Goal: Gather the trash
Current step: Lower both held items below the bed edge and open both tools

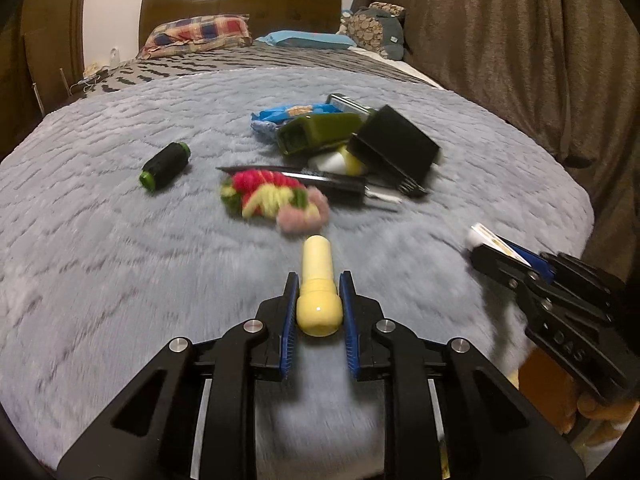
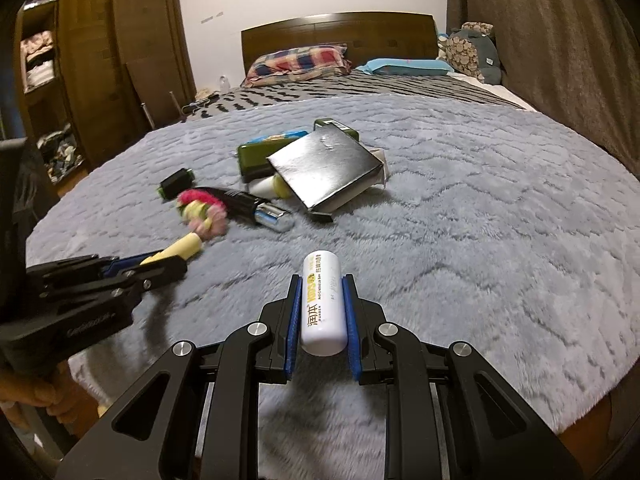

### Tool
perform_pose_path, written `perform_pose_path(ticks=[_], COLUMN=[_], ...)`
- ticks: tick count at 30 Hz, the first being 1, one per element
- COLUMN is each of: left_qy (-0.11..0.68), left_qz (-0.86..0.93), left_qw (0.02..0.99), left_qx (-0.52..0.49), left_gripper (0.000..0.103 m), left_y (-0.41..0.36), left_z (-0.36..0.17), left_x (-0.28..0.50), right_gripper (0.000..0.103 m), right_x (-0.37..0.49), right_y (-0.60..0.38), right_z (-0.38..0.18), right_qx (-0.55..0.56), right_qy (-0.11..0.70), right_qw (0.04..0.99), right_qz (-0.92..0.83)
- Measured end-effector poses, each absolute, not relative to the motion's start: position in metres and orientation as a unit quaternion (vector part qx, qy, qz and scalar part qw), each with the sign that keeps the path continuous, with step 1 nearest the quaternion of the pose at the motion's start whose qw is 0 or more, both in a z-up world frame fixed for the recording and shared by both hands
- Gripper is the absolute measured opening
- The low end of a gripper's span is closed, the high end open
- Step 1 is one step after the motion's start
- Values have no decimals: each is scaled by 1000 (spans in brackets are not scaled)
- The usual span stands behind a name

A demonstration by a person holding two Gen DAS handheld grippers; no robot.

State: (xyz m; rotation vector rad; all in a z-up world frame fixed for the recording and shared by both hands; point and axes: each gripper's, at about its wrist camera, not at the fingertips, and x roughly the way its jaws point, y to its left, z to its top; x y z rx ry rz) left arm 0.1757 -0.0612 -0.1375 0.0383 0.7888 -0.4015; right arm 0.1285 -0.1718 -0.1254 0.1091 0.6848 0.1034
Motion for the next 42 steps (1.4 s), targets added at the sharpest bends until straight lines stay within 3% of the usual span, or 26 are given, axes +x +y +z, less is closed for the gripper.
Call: perform_pose_path(ticks=[17, 35, 42], left_qy=[368, 505, 545], left_qz=[-181, -189, -205], left_qw=[912, 842, 812], left_qx=[6, 25, 19], left_gripper=[19, 19, 19], left_y=[-37, -47, -54], left_z=[-127, -263, -311], left_x=[65, 42, 47], right_gripper=[21, 21, 21], right_x=[42, 36, 37], right_y=[-147, -149, -144], right_z=[-123, -260, -290], right_qx=[36, 79, 78], right_qy=[363, 522, 548], right_qw=[928, 846, 830], right_qz=[80, 74, 65])
